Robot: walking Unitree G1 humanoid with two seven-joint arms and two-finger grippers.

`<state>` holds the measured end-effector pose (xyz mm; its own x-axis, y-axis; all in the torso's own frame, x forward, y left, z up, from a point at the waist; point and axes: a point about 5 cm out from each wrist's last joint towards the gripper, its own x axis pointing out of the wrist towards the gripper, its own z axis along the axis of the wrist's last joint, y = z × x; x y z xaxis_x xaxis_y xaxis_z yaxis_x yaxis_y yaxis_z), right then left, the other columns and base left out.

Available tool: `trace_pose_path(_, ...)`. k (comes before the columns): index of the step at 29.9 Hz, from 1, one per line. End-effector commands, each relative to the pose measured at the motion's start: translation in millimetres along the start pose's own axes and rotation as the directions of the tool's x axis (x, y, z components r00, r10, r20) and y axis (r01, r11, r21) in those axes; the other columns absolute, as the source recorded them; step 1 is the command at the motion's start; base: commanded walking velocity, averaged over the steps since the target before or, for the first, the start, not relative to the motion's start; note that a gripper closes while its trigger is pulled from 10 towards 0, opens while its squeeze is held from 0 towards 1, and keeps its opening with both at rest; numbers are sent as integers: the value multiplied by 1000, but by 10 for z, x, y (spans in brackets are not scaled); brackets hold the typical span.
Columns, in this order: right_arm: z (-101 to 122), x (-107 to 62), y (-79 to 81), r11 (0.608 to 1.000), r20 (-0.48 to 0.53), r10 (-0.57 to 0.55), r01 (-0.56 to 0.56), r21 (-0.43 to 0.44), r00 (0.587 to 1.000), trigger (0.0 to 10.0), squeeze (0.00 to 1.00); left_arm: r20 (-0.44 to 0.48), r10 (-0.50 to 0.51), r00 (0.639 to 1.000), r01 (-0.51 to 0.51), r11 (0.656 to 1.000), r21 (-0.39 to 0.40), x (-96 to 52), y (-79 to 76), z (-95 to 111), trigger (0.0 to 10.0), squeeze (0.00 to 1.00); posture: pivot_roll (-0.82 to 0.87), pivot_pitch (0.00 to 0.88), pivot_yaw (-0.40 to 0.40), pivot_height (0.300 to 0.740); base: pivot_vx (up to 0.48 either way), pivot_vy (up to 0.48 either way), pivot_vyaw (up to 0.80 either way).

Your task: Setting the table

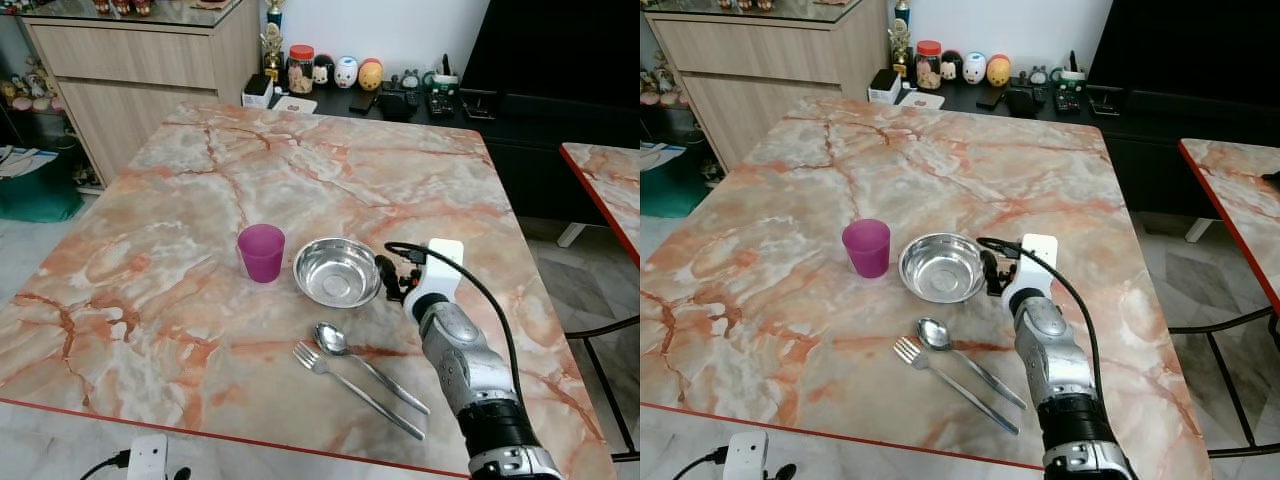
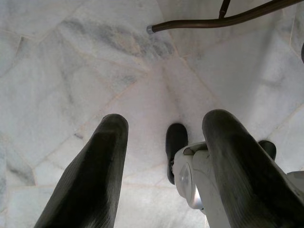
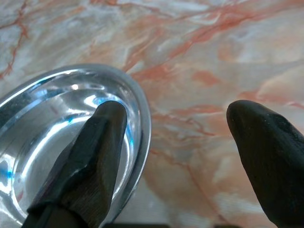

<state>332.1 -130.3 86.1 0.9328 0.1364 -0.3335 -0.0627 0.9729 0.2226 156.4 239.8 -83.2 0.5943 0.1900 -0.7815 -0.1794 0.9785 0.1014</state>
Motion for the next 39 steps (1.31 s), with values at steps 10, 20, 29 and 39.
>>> trace_pose_path(10, -20, 54, 20, 1000, -56, 16, -16, 1, 998, 10000, 0, -37, 4, 999, -4, 1000, 22, -19, 3, -91, 10000, 0, 21, 0, -68, 740, 0, 0, 0)
trace_pose_path(20, -92, 62, 133, 995, -95, 102, -101, 13, 990, 10000, 0, -44, 6, 999, -5, 1000, 29, -24, 9, -110, 10000, 0, 24, 0, -68, 740, 0, 0, 0)
trace_pose_path(29, -110, 72, 124, 994, -112, 106, -106, 11, 988, 10000, 0, -47, 7, 999, -6, 999, 32, -26, 8, -116, 10000, 0, 25, 0, -71, 740, 0, 0, 0)
trace_pose_path(39, -139, 76, 180, 991, -124, 133, -133, 9, 983, 0, 0, -50, 10, 999, -8, 999, 37, -26, 9, -120, 10000, 0, 25, 0, -71, 740, 0, 0, 0)
